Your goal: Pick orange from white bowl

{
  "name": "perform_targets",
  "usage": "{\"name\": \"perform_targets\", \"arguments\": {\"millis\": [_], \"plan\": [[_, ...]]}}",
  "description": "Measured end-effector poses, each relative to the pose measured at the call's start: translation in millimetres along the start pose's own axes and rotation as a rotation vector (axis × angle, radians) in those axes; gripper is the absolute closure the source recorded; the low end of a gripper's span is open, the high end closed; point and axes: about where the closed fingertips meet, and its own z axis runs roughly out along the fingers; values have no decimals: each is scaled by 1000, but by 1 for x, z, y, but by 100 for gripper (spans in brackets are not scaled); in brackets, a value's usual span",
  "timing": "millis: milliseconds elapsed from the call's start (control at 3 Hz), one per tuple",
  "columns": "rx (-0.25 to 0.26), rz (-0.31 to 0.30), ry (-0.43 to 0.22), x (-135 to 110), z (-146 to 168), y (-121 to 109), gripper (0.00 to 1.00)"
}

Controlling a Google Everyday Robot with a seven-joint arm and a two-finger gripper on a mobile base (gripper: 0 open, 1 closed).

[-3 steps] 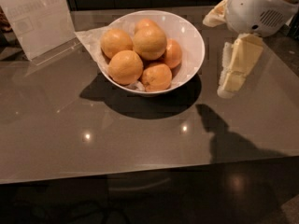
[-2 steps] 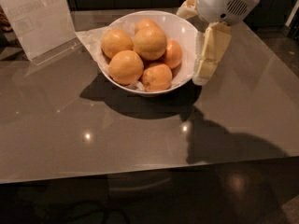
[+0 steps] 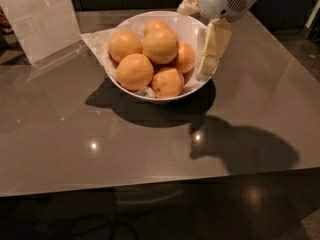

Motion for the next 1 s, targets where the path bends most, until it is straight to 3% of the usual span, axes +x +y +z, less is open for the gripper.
{"name": "perform_targets", "arguments": {"millis": [333, 1000], "plan": [[-30, -43, -62, -10, 28, -41, 0], [-8, -18, -113, -6, 39, -53, 0]]}}
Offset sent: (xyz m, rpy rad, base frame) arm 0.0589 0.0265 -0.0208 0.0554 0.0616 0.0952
